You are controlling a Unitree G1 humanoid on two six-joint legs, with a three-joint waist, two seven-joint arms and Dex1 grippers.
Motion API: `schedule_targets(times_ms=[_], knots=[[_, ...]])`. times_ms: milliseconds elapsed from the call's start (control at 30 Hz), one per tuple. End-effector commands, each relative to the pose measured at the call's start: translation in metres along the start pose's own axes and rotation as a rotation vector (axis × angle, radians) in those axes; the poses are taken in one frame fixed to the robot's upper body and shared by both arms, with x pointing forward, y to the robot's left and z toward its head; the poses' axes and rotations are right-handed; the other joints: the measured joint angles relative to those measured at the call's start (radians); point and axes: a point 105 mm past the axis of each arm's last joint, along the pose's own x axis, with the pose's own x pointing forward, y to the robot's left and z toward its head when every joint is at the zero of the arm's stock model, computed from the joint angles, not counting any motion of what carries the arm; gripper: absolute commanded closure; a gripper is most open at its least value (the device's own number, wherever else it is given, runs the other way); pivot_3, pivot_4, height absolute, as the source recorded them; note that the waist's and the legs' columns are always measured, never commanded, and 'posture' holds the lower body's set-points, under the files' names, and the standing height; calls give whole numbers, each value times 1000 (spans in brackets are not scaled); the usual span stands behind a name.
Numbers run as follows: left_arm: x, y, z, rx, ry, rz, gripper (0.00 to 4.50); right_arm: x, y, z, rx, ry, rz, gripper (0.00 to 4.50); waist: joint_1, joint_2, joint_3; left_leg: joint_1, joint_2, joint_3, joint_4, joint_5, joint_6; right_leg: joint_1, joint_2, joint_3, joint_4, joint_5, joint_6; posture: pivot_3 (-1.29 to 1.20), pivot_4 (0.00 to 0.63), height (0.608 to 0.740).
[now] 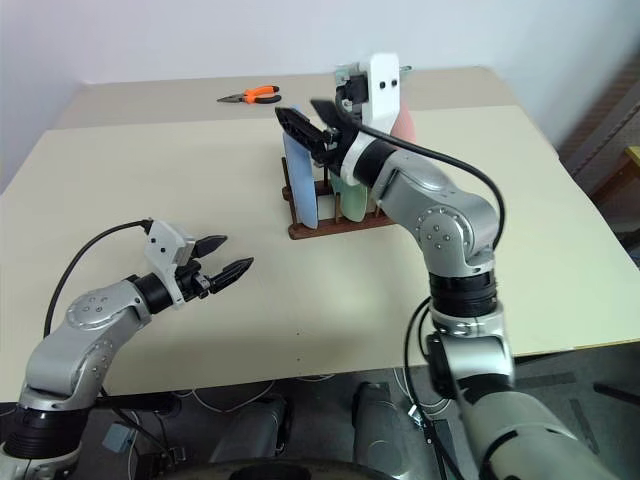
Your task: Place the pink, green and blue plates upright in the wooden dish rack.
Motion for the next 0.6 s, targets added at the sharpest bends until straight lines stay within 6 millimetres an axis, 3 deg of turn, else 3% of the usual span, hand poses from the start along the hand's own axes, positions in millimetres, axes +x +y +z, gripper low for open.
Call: schedule_targets(times_ms=[33,167,267,367,467,600], knots=[[2,1,8,43,-24,6,866,-23,4,42,-237,-138,85,1507,0,-1,0,0,0,0,0,0,0,0,0,0,0,0,0,0,150,740],[5,15,0,90,1,77,866,-79,-41,39,-289,-29,-7,1507,14,-3,-1,0,0,0,1,0,0,2,0,0,-2,0,0,0,150,740],[5,27,-8,86,10,124,866,-146,-74,6,-243,195,-114,1507,32,-3,-2,0,-1,1,1,-1,2,3,-1,0,-4,-2,-2,0,150,740],[3,33,-16,101,28,145,866,-197,-76,-33,-133,375,-151,1507,31,-3,-2,0,0,1,1,-2,3,4,-2,0,-4,-3,-2,0,150,740],[1,36,-22,106,40,158,866,-221,-79,-66,-121,494,-191,1507,16,-1,-1,1,0,6,1,-2,3,4,-2,2,-3,-2,-2,0,150,740],[-5,40,-28,114,54,169,866,-228,-85,-93,-104,535,-223,1507,1,0,0,2,4,13,1,-2,3,8,-3,2,-2,-4,-1,0,150,740]])
